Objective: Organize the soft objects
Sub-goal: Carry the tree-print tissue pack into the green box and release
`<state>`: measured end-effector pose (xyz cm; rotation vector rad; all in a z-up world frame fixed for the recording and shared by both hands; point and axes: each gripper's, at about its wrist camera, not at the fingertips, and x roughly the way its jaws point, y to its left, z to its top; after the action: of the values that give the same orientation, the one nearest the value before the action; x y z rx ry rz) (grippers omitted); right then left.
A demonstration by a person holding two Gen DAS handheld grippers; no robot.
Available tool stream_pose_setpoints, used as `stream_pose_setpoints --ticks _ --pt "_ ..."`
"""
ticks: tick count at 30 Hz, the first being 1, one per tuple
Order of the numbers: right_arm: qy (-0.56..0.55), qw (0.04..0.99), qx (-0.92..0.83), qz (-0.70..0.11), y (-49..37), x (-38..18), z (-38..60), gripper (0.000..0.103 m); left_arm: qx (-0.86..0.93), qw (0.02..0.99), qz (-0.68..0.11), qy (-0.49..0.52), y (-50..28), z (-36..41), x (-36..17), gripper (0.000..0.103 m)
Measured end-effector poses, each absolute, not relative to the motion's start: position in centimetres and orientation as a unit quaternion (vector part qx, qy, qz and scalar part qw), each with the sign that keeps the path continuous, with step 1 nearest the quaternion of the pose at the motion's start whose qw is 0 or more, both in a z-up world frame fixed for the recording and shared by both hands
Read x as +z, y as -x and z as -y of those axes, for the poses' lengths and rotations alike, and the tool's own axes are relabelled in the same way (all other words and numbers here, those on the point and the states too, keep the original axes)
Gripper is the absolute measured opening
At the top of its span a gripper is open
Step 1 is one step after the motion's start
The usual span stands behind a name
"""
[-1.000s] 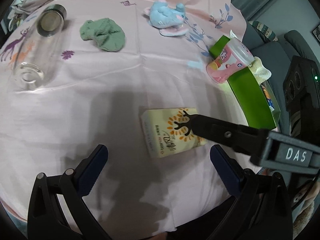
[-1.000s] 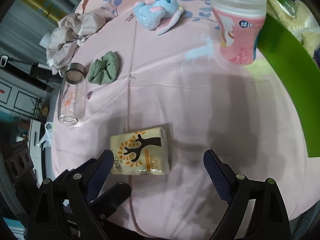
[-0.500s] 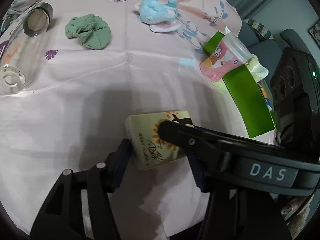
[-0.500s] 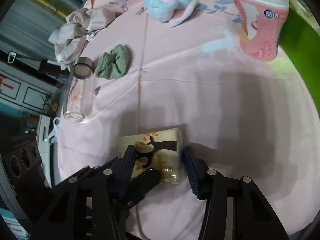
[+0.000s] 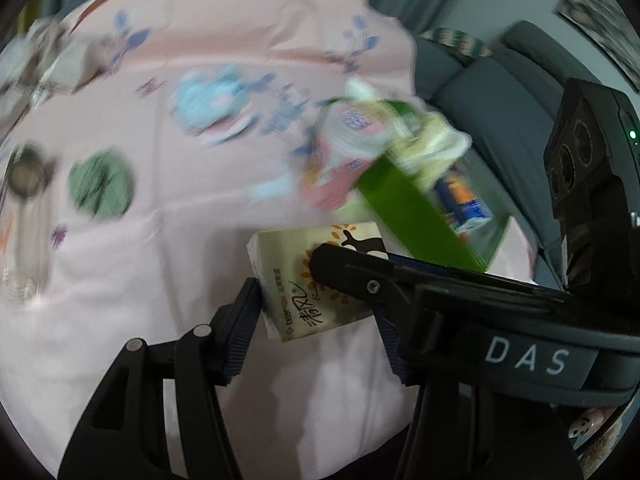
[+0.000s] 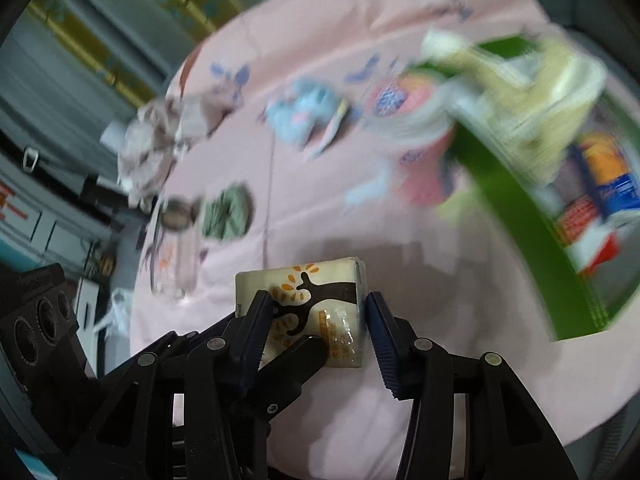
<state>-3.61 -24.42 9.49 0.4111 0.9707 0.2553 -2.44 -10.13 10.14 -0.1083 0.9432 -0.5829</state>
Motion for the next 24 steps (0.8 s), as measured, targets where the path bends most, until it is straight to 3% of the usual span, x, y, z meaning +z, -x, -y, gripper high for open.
stream_pose_setpoints --ticks 12,24 --pt "-0.240 0.904 -0.002 -0.355 4.1 15.4 36.2 0.052 -0.383 0.834 -0.397 0.014 -0.6 21.3 15.0 0.054" --pt "-0.329 0.873 -0.056 -0.355 3.7 10.1 44.1 0.052 -0.413 0.798 -0.437 -0.044 -2.7 29.7 10.7 0.053"
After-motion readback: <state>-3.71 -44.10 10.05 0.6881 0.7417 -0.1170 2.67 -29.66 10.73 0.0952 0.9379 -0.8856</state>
